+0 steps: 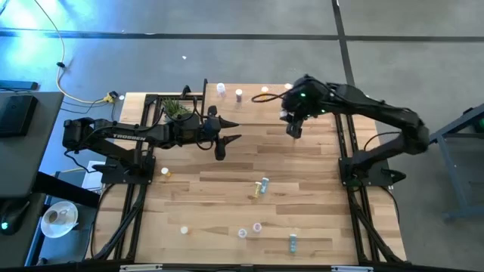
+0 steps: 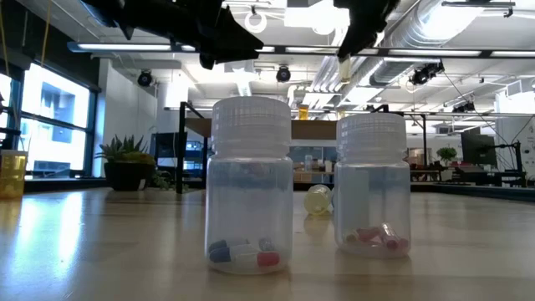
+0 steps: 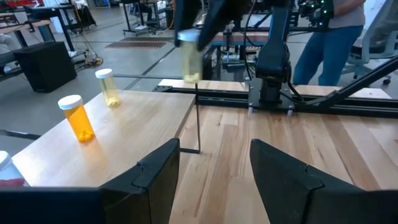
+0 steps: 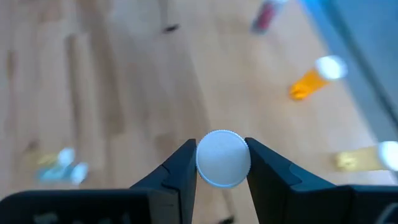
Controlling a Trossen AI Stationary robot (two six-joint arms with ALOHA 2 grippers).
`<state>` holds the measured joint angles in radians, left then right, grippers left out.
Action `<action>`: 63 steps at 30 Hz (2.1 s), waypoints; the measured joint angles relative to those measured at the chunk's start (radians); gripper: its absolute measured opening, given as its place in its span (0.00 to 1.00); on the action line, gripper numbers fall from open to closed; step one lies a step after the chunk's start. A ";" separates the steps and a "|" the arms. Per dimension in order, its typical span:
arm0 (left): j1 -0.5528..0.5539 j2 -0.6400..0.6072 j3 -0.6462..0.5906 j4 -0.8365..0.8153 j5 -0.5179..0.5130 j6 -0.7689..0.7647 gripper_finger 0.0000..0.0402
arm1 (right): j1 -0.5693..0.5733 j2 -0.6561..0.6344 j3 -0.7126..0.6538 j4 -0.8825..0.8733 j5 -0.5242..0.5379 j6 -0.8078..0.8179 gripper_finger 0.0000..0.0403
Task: Pick and place medicine bottles onto shelf by color
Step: Put the bottom yellow pill bottle on the shelf aligned with the yellow pill bottle
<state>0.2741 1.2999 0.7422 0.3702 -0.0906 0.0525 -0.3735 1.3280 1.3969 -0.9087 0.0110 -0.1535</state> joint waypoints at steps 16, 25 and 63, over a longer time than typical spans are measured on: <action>0.000 0.000 0.000 0.000 0.001 -0.024 0.46 | -0.224 -0.008 -0.216 0.307 0.036 0.070 0.26; 0.000 0.000 0.000 0.000 0.001 -0.023 0.46 | -0.244 0.013 -0.216 0.283 0.031 0.164 0.26; 0.000 0.000 0.000 0.001 0.001 -0.023 0.46 | -0.241 0.015 -0.289 0.301 0.094 0.233 0.41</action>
<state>0.2742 1.2999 0.7422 0.3708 -0.0898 0.0296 -0.6147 1.3430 1.1076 -0.6074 0.1051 0.0795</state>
